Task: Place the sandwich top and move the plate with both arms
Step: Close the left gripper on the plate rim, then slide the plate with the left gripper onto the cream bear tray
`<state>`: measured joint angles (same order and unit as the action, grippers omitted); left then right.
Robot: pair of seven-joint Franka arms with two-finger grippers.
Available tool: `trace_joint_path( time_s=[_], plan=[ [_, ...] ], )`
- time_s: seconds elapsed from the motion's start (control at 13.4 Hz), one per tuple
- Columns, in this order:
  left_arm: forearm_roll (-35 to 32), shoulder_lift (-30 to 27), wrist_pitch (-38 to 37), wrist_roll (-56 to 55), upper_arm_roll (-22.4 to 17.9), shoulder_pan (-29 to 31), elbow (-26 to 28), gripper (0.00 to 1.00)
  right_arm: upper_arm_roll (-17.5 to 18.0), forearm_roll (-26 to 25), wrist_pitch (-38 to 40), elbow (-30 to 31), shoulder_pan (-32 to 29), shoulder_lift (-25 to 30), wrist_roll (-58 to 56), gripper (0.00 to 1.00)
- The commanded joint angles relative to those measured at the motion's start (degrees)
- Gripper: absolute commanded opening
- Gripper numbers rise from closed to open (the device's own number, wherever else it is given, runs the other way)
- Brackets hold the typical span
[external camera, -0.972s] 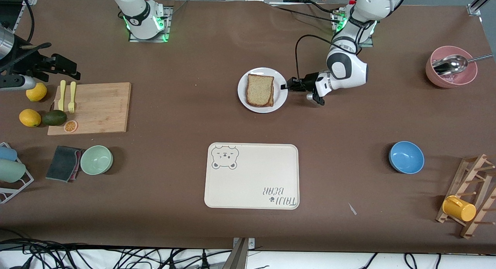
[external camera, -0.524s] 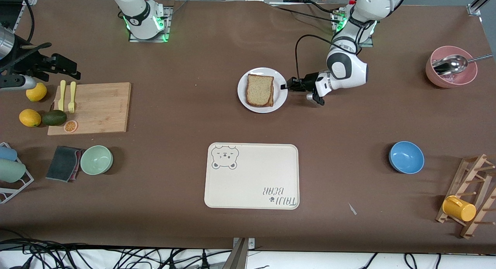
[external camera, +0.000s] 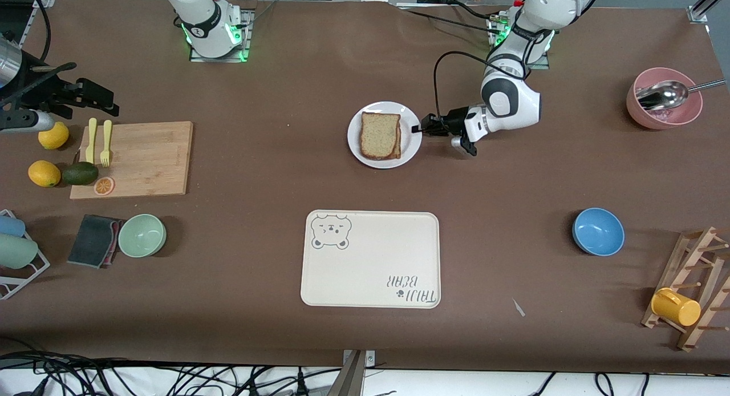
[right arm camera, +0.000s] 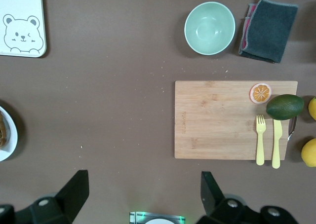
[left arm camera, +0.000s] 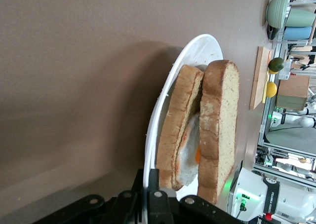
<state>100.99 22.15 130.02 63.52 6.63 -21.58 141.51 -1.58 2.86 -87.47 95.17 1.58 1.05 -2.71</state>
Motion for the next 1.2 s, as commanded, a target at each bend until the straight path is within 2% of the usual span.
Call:
trace_joint_path(
  time_s=[0.0,0.22,0.52,0.75,1.12],
  plan=[
    [3.8,-0.6,-2.9,2.2,-0.5,0.3,0.0,0.0,0.2,0.1,1.3,-1.3,0.0,0.0,-0.5,1.0],
    [4.0,-0.6,-6.5,2.2,-2.1,0.6,-0.1,0.0,0.1,0.2,1.3,-1.3,0.0,0.0,-0.6,1.0],
    [5.5,-0.4,-7.4,2.1,-2.9,0.9,-2.0,0.0,-0.1,0.3,1.4,-1.3,-0.1,0.0,-0.7,1.0],
    [5.8,1.9,-7.4,1.0,-2.9,2.7,-6.8,0.0,-0.1,0.3,1.4,-1.3,0.0,0.0,-0.6,1.0],
    [5.4,6.6,-7.1,-6.5,-3.3,3.0,-18.1,0.0,-0.3,0.5,1.4,-1.2,-0.1,-0.1,-0.7,1.0]
  ],
)
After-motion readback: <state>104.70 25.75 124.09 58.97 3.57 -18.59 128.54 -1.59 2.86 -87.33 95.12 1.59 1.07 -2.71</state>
